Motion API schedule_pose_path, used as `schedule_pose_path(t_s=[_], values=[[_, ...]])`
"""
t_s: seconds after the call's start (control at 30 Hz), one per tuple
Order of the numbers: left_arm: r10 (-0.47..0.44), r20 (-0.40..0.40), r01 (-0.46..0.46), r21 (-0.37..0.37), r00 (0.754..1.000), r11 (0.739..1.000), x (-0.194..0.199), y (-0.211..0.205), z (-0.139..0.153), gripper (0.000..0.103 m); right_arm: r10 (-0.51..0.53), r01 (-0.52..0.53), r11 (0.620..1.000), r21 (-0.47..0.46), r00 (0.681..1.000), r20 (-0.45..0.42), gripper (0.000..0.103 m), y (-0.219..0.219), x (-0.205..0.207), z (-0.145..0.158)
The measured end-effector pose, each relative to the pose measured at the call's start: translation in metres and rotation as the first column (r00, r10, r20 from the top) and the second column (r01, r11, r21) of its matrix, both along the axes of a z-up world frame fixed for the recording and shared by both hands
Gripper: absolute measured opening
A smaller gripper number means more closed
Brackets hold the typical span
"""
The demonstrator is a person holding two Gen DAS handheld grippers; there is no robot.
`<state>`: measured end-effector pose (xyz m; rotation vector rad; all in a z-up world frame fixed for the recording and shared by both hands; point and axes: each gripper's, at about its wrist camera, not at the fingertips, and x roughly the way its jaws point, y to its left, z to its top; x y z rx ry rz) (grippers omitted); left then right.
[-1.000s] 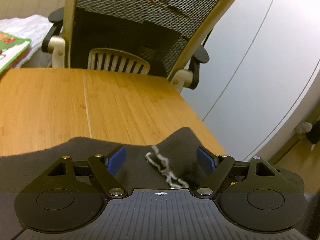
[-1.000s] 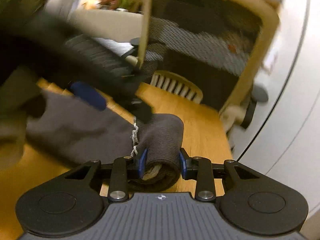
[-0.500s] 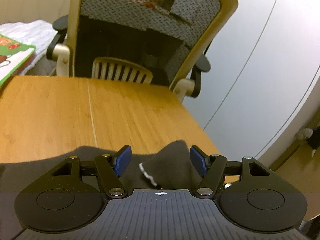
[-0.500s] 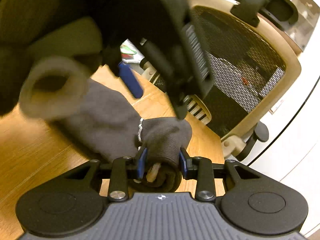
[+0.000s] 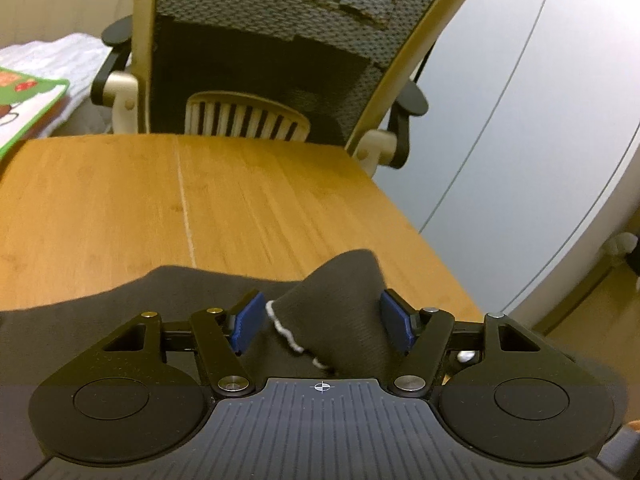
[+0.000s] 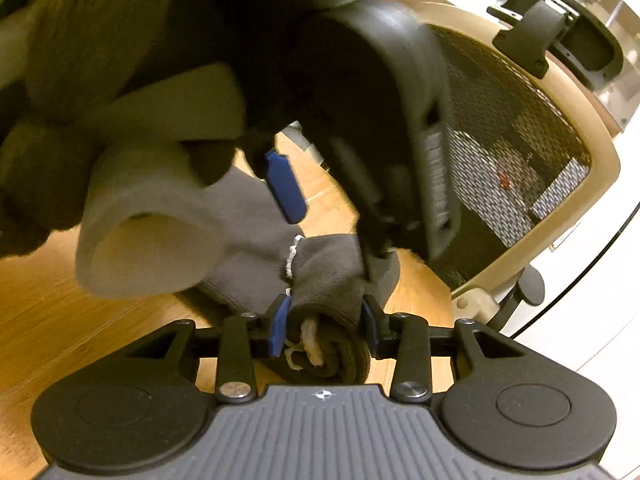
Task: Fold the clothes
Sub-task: 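Turn the held roll forward along the trousers with the right gripper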
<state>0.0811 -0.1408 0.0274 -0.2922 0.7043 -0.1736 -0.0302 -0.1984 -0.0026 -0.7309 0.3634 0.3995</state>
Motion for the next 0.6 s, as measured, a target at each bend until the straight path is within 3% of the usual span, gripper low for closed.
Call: schedule_pose_path(t_s=[0.07, 0.17, 0.33, 0.47, 0.6], values=[[0.004, -0.007, -0.004, 0.009, 1.000, 1.000, 0.000, 0.000, -0.003, 0.069, -0.001, 0.003, 0.999, 0.051, 0.999, -0.041, 0.038, -0.009, 0.003, 0.005], [0.013, -0.008, -0.013, 0.026, 1.000, 1.000, -0.001, 0.002, -0.005, 0.069, 0.010, 0.025, 0.976, 0.214, 0.987, -0.159, 0.043, -0.032, 0.010, 0.019], [0.027, -0.009, -0.026, 0.026, 1.000, 0.999, -0.004, 0.007, -0.007, 0.070, 0.015, 0.171, 0.844, 0.508, 0.940, -0.341, 0.044, -0.081, 0.029, 0.036], [0.032, -0.010, -0.032, 0.021, 0.999, 0.999, -0.006, 0.010, -0.008, 0.071, 0.021, 0.231, 0.785, 0.575, 0.918, -0.396, 0.045, -0.098, 0.040, 0.037], [0.036, -0.013, -0.036, 0.021, 0.999, 0.999, -0.008, 0.013, -0.009, 0.073, 0.047, 0.214, 0.788, 0.577, 0.914, -0.404, 0.048, -0.089, 0.042, 0.039]])
